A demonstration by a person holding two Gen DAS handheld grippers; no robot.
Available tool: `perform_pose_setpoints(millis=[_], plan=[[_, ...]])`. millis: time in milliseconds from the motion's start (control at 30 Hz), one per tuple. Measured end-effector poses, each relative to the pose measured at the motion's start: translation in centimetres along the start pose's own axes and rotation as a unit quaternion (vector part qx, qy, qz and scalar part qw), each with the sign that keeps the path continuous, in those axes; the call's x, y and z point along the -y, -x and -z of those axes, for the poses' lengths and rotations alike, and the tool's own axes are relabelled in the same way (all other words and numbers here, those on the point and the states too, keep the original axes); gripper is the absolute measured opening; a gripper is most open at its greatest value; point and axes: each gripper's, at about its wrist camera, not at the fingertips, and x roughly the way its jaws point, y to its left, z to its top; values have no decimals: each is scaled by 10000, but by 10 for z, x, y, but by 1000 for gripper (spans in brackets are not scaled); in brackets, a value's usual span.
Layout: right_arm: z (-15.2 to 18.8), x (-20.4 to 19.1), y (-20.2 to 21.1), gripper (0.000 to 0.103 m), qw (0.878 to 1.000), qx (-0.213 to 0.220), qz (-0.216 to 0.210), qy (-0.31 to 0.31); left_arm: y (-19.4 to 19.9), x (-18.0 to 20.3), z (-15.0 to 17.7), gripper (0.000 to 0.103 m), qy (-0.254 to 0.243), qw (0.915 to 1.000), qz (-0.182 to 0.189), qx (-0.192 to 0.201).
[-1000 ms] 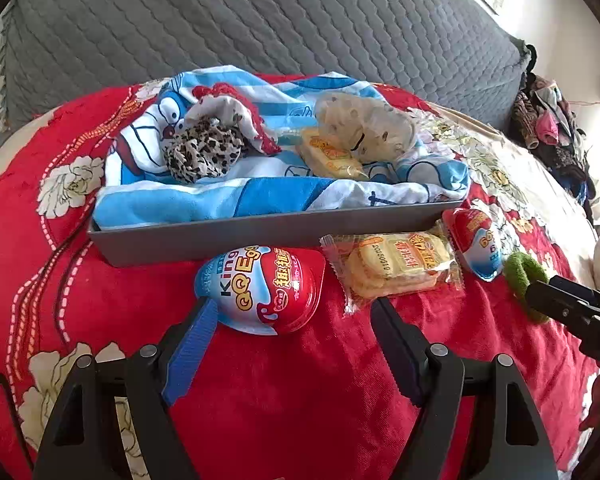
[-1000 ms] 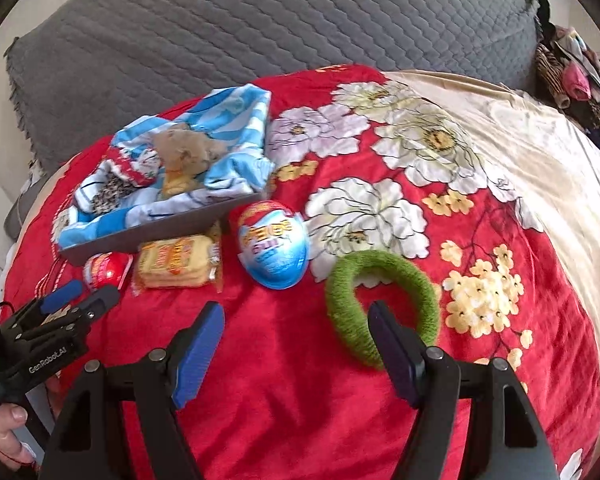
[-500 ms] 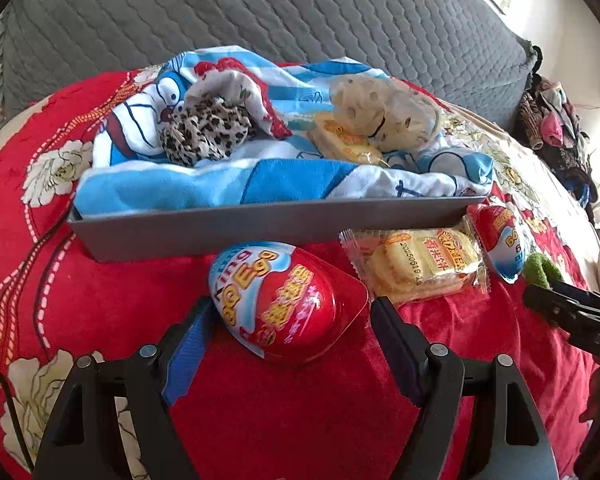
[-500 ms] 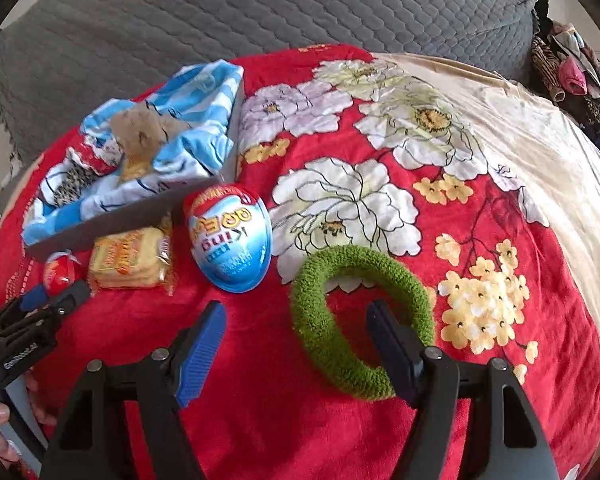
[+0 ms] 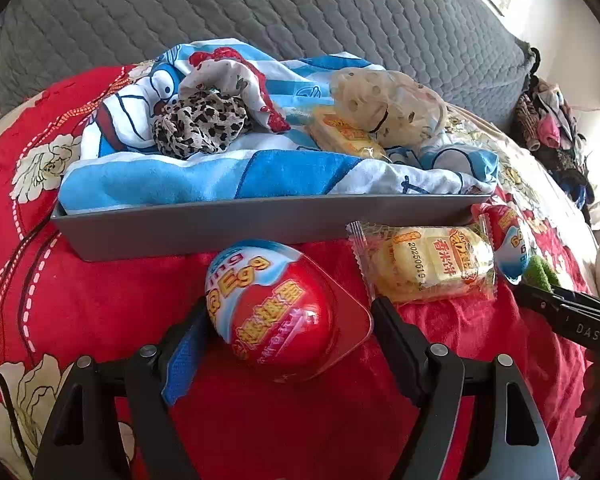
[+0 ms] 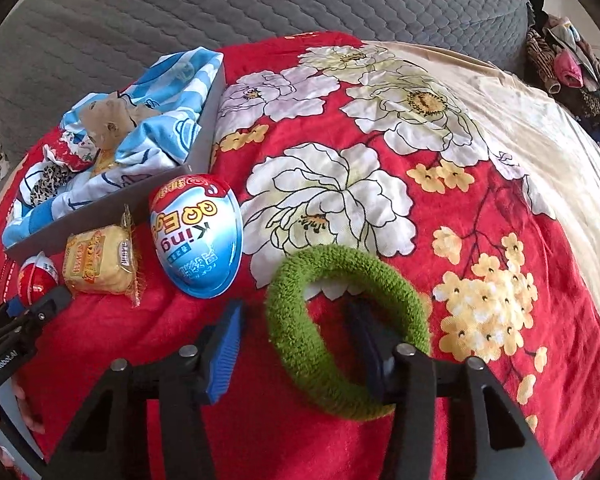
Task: Organize objects
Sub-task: 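Grasp the green fuzzy ring with the right tool while the left tool grasps the red Kinder egg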
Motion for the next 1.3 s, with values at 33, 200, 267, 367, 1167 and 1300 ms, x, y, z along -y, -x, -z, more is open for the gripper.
perform_pose_setpoints(millis=[33,200,267,367,1167,1300], plan=[[0,1,0,49,10000,2,-13,-13,0,-1,0,80,8,10000,11,-2],[-1,2,-2,44,10000,0,3,-32,-1,1,0,80,10,10000,36,16],[-1,2,-2,41,10000,7,-2,-43,-1,1,0,80,17,10000,47,28],[-1,2,-1,35,10000,9,-24,-48,0,2,0,74,1,10000,84,51],[5,-8,11,15,9990,15,-429,81,12,0,4,49,-161,9995,263,93],[5,-11,12,15,9989,26,-461,111,11,-1,4,49,-108,9995,281,99]])
